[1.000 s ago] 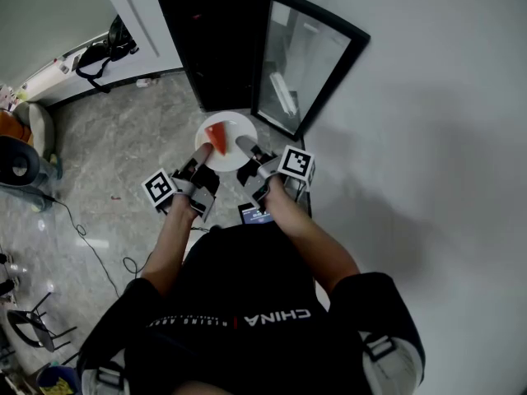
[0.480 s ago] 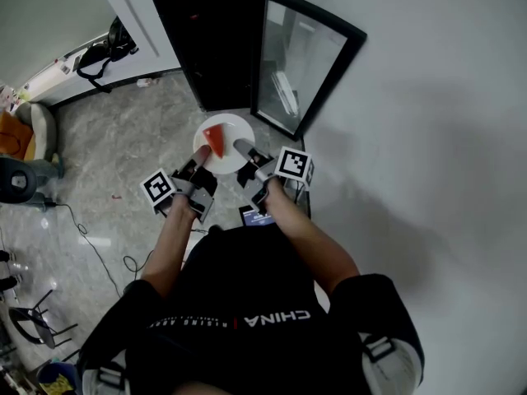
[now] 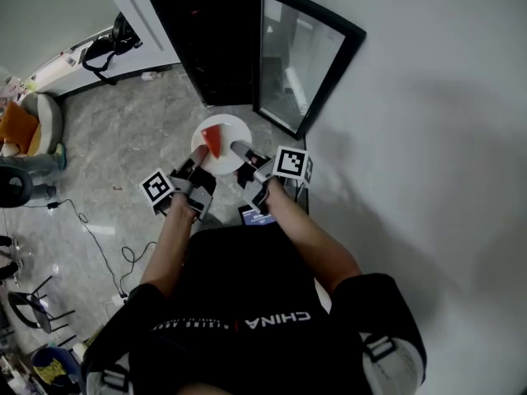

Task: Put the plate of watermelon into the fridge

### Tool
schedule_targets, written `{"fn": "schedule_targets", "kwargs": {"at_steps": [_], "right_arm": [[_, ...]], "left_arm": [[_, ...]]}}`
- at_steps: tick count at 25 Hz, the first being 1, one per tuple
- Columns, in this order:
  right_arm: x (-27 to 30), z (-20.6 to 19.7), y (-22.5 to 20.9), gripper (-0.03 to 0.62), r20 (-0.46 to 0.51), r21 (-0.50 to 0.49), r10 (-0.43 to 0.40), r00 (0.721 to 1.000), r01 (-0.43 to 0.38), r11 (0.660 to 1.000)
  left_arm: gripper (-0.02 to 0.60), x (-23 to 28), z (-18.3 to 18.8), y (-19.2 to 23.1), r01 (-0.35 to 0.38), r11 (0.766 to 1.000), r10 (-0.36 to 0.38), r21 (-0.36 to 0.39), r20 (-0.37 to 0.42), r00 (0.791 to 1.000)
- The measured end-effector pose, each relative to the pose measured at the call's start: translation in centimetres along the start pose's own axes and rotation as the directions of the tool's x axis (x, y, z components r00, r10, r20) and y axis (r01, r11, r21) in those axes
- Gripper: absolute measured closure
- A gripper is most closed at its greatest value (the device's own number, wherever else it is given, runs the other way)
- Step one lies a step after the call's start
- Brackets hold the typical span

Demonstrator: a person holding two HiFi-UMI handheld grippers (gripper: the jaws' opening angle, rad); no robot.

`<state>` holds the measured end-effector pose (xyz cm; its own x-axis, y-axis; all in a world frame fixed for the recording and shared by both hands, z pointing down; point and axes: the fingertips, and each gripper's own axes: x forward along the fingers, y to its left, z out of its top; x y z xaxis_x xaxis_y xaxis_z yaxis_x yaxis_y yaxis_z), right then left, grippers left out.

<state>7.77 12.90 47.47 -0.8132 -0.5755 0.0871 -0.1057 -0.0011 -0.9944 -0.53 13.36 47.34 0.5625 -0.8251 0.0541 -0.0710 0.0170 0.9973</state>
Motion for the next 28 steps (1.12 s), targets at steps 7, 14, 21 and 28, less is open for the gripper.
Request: {"fn": "schedule_targets", "kwargs": {"at_steps": [7, 14, 21, 28], "right_arm": [[0.2, -0.2, -0.1, 0.565, -0.018, -0.014, -0.015, 1.000, 0.014, 1.000], [-0.1, 0.0, -1.3, 0.566, 0.055, -0.026, 0.010, 0.998, -0.008, 1.000], [12.7, 7.9, -1.6, 0.568, 0.118, -0.002, -0.010, 0.993, 0.011, 1.000], [13.9, 6.0, -1.0, 0.568, 0.200, -0.018, 0.013, 0.980, -0.009, 1.000]], "left_arm": [[0.552, 0.1, 0.1, 0.1, 0.015, 1.000, -0.015, -0.006, 0.009, 1.000], [0.552, 0.7, -0.3, 0.5, 0.057, 0.998, -0.054, 0.034, -0.079, 0.995], [0.551, 9.3, 12.5, 1.6, 0.069, 0.997, -0.064, 0.025, -0.162, 0.985], [0.551, 8.0, 14.0, 1.4, 0.095, 0.994, -0.079, 0.052, -0.255, 0.964]]}}
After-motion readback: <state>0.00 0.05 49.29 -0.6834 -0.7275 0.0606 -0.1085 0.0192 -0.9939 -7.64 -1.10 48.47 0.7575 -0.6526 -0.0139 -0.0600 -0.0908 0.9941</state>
